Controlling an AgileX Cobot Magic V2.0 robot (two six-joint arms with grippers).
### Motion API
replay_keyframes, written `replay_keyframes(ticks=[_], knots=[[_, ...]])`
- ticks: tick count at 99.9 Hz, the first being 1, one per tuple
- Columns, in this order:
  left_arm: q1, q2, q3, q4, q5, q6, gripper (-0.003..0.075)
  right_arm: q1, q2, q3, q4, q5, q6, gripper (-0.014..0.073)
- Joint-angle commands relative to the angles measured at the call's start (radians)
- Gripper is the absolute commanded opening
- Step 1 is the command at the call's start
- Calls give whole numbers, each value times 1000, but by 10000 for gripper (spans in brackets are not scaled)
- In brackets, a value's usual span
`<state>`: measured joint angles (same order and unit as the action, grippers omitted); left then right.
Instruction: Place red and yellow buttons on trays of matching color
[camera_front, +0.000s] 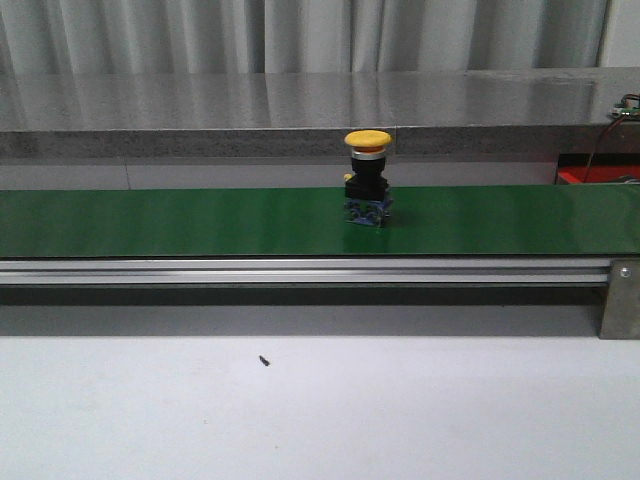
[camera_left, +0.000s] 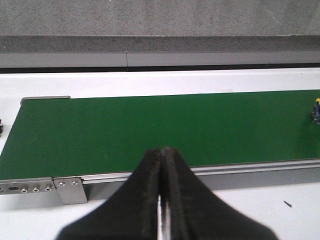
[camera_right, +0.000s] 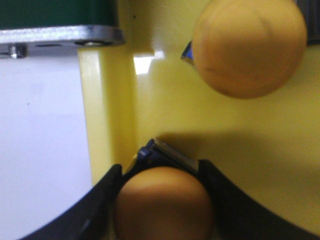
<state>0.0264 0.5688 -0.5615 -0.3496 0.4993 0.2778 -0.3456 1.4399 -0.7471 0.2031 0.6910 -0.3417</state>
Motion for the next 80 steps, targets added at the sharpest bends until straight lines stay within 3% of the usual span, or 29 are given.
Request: replay_keyframes(ticks=[1,12,38,59,80], knots=[[-9,1,-28,-21,-71,2,-20,-5,-41,-23,8,-4,0,457],[-9,1,-28,-21,-71,2,-20,-5,-68,-47,8,30,4,532],[-9,1,-28,-21,-71,2,-20,16,-189,-110,72,105,0,531],[-9,1,-28,-21,-71,2,-20,150,-216,-189,128,126,-85,531],[-9,1,-28,-21,-71,2,-20,302,-179,-299,133,81,-91,531]])
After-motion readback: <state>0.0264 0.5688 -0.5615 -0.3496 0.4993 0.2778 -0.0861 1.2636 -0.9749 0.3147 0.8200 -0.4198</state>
